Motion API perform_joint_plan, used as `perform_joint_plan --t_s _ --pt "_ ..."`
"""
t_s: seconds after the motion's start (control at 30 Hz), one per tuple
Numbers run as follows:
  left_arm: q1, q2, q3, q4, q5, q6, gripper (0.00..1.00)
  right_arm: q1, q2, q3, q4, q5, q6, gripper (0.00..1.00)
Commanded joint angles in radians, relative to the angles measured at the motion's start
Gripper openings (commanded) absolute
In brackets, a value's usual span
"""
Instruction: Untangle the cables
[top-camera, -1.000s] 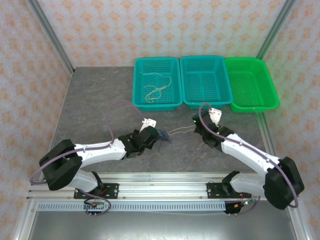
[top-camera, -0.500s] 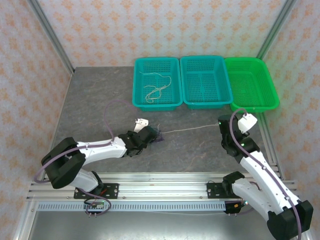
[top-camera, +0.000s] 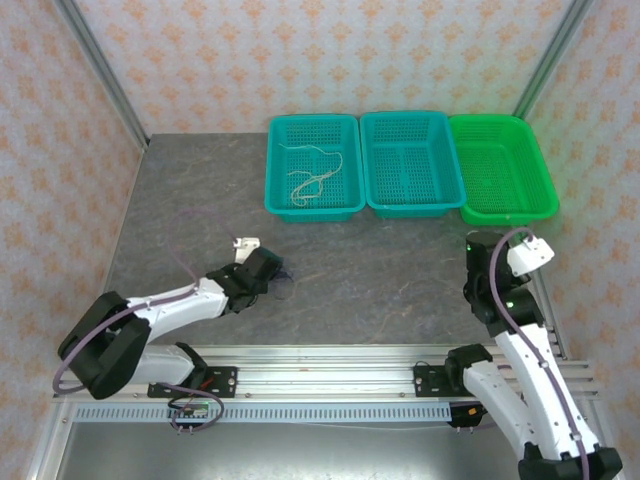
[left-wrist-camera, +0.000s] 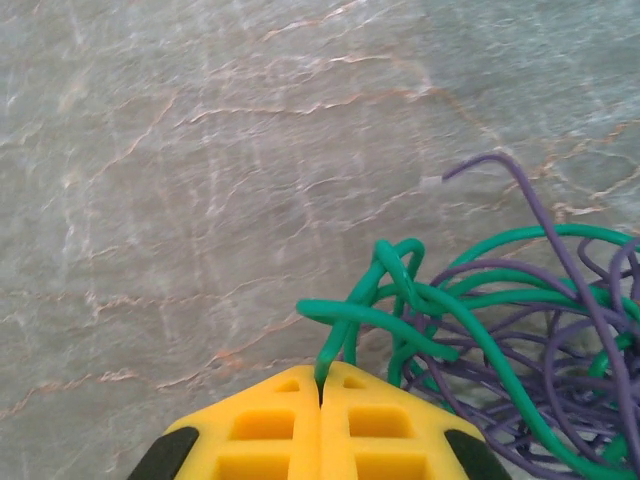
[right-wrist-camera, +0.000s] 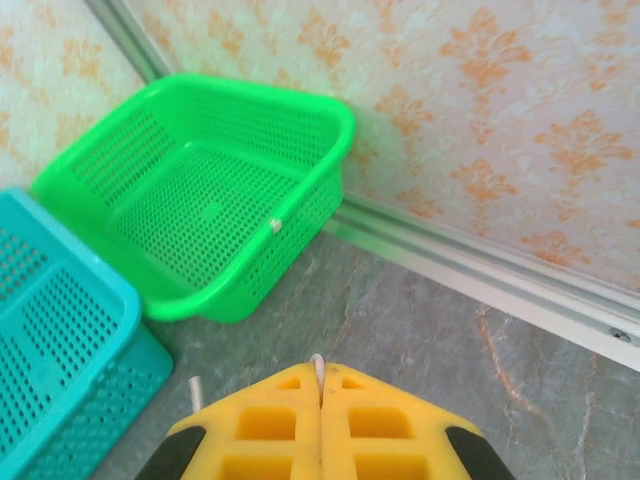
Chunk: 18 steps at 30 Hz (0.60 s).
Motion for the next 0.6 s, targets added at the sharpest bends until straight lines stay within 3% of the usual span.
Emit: perform_joint_plan --t_s 0.0,0.17,0.23,0.3,0.37,0.57 --pt "0.007 -0.037 -0.019 0.032 0.051 -0.025 0.00 -0.010 0.002 -0.023 0.034 -0.101 -0.030 0.00" --pt "0.006 -0.075 -0.051 0.138 0.197 0.019 0.02 -0.010 0.037 -0.037 0.197 -0.526 -0.068 0.00" --pt "0.007 -0.124 -0.072 0.190 0.255 0.026 0.22 -0.010 0.060 0.019 0.190 -0.594 -0.069 0.00" --pt "0.006 -0.178 -0.076 0.192 0.261 0.016 0.56 -0.010 0.070 0.085 0.195 -0.659 -0.078 0.00" --pt "0.006 -0.234 -0.070 0.170 0.246 0.011 0.74 -0.010 0.075 0.143 0.210 -0.705 -0.077 0.00" --pt "0.006 -0.439 -0.021 0.024 0.185 -0.008 0.90 0.002 0.171 0.364 0.303 -0.883 -0.057 0.00"
